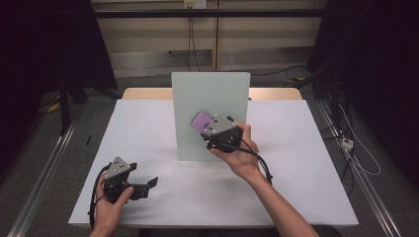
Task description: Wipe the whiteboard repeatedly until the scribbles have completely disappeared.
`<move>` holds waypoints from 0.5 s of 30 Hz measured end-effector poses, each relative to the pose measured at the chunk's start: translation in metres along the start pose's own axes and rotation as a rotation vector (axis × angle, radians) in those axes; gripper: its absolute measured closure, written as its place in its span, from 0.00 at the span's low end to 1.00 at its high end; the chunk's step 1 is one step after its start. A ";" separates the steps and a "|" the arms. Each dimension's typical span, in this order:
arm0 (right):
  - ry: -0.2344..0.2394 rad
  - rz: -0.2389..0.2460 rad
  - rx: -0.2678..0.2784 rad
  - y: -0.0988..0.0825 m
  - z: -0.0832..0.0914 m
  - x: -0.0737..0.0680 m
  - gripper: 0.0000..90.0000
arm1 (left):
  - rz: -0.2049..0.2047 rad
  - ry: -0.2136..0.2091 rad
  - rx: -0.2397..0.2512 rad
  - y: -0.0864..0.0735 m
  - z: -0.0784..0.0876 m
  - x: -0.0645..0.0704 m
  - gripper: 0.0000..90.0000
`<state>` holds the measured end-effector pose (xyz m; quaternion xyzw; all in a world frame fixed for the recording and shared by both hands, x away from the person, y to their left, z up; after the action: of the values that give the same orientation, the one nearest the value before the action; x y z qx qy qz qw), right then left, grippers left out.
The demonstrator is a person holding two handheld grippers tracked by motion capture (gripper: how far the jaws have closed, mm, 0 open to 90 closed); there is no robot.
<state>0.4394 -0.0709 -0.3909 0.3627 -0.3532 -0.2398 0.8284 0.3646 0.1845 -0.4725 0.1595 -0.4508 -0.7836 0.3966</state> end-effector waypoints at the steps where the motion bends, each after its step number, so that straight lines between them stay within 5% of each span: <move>1: 0.000 0.003 -0.001 0.000 0.001 0.001 0.46 | -0.002 0.000 -0.002 0.000 0.000 0.000 0.06; 15: 0.059 -0.025 0.019 -0.005 0.008 -0.001 0.46 | 0.009 -0.003 -0.009 -0.002 -0.002 -0.002 0.06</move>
<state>0.4321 -0.0772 -0.3912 0.3820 -0.3265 -0.2358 0.8318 0.3658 0.1851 -0.4758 0.1546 -0.4487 -0.7841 0.4000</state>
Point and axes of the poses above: each handheld gripper's, and its own axes: z roughly backward along the jaws, y roughly out of its top, x roughly to its right, the point moved 7 cm from there along -z, roughly forward along the jaws
